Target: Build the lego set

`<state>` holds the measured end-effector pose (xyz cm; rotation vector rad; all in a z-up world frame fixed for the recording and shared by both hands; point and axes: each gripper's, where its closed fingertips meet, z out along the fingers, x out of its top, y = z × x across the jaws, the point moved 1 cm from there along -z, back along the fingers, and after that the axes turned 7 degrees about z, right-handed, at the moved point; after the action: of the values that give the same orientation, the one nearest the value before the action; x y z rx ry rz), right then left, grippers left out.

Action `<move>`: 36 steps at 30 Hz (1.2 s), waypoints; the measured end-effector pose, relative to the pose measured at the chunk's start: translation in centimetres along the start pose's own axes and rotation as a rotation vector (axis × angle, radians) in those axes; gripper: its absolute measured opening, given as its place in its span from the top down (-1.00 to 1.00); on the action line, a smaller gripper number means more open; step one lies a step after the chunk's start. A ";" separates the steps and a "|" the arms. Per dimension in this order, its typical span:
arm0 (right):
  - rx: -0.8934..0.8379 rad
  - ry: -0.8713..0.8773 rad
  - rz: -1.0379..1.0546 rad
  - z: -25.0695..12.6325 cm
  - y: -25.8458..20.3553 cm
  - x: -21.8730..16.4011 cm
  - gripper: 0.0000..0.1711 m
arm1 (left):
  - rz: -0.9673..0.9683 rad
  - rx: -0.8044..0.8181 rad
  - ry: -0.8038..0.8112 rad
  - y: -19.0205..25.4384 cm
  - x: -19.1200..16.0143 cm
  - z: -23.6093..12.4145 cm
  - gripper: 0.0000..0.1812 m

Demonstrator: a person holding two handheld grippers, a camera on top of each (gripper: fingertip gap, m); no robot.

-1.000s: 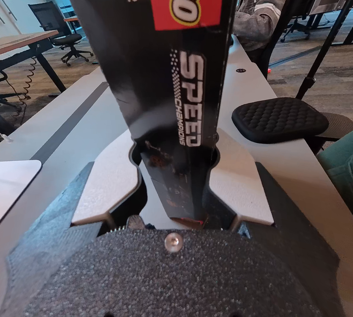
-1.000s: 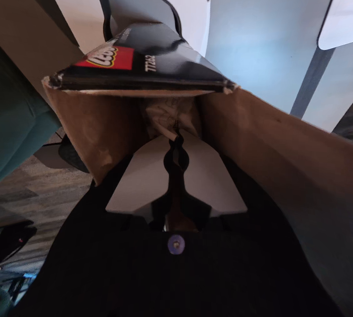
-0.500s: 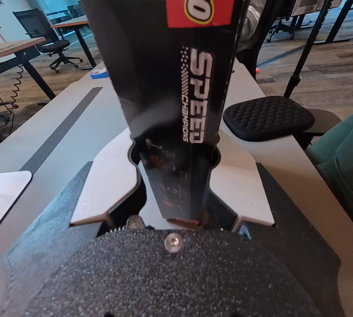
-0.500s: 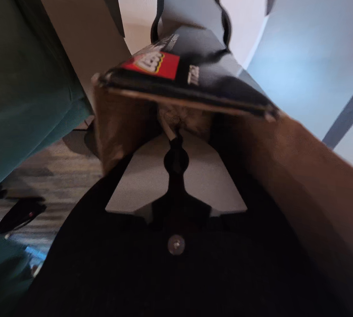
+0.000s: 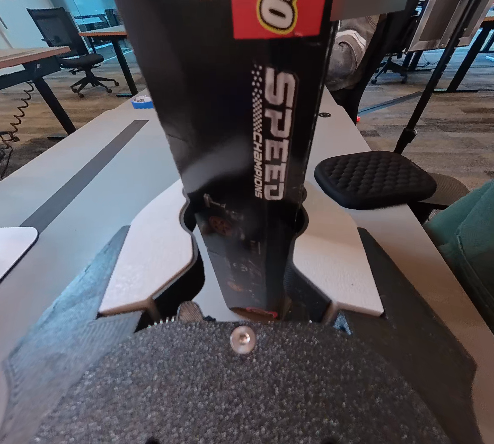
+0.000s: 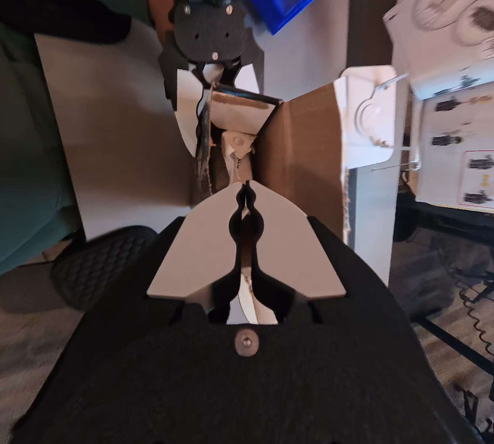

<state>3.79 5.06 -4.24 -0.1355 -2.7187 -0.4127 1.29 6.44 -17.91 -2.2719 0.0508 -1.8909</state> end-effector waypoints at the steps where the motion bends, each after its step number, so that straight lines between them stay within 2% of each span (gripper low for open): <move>1: -0.025 0.045 0.003 -0.7 0.1 0.3 1.00 | -0.001 -0.003 0.001 0.0 0.0 -0.1 0.19; 3: -0.068 0.188 0.014 -2.2 0.0 1.3 0.97 | 0.000 0.004 0.003 -0.2 0.1 -0.4 0.19; 6: -0.130 0.452 0.044 -4.8 -0.6 2.2 0.74 | -0.029 0.032 0.076 -1.2 2.0 -2.2 0.15; 7: -0.159 0.543 0.066 -5.6 -0.7 2.2 0.72 | -0.029 0.055 0.083 -1.7 2.5 -3.0 0.15; 10: -0.195 0.744 0.137 -7.0 -1.9 0.7 0.49 | -0.010 0.131 0.108 -2.6 4.3 -6.1 0.21; 12: -0.239 0.848 0.187 -7.2 -2.6 -1.1 0.39 | 0.020 0.212 0.100 -3.1 5.7 -9.0 0.43; 15: -0.358 0.968 0.228 -7.1 -3.5 -4.1 0.47 | 0.100 0.421 0.049 -5.0 7.3 -14.7 0.94; 17: -0.421 1.020 0.268 -6.7 -4.2 -6.1 0.53 | 0.103 0.535 -0.008 -6.7 7.7 -18.9 1.00; 20: -0.487 1.025 0.337 -5.0 -5.2 -9.1 0.60 | 0.087 0.664 -0.177 -9.2 6.6 -24.9 1.00; 22: -0.515 1.014 0.382 -3.5 -5.8 -11.0 0.78 | 0.041 0.700 -0.347 -10.9 4.7 -28.7 1.00; 26: -0.514 0.970 0.493 0.1 -6.5 -14.0 1.00 | -0.050 0.635 -0.732 -12.9 -1.0 -34.4 0.98; 27: -0.514 0.959 0.513 0.9 -6.7 -14.5 1.00 | -0.042 0.585 -0.813 -13.0 -2.3 -35.1 0.84; 32: -0.513 0.906 0.521 3.1 -7.8 -15.6 1.00 | 0.200 0.419 -1.195 -14.2 -7.2 -37.2 0.65; 36: -0.492 0.859 0.502 3.9 -8.2 -15.8 0.97 | 0.300 0.275 -1.438 -14.8 -9.5 -37.6 0.50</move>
<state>15.73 -2.13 -16.02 -0.5997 -1.6316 -0.7594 -38.67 17.89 -18.29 -2.6089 -0.0625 0.1183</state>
